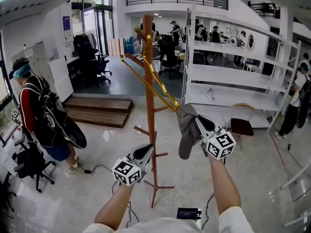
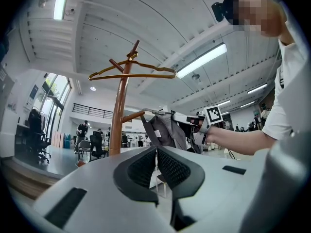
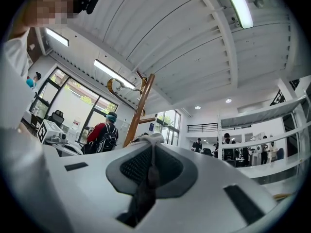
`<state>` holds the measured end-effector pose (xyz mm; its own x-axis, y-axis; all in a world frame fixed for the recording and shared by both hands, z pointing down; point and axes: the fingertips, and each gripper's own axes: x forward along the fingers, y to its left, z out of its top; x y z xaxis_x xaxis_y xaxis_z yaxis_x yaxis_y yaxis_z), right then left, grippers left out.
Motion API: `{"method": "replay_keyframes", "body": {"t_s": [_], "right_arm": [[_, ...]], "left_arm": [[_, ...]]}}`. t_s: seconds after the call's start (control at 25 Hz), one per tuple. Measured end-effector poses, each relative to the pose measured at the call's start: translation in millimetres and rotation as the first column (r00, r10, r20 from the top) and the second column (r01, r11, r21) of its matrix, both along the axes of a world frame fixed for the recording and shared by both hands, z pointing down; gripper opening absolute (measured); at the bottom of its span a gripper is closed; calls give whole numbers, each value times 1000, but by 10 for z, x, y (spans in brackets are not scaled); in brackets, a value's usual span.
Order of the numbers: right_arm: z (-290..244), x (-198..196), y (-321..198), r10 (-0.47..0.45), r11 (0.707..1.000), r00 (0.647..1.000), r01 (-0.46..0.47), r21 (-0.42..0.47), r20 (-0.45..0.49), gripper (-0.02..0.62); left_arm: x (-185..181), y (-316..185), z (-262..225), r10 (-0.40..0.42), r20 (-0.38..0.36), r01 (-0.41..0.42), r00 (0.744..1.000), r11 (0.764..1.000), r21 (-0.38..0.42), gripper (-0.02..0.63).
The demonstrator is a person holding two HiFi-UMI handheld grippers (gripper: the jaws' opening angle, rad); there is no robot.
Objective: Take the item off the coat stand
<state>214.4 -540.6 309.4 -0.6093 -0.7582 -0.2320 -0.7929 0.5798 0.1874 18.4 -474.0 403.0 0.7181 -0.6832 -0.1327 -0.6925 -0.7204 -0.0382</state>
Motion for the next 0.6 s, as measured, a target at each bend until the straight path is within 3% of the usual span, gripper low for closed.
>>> {"method": "replay_keyframes", "body": {"t_s": [0.6], "right_arm": [[476,340,526,90,992,996,-87,-92,23,35]], "left_arm": [[43,293,207,51,-9,-51,999,998,-48,26]]}}
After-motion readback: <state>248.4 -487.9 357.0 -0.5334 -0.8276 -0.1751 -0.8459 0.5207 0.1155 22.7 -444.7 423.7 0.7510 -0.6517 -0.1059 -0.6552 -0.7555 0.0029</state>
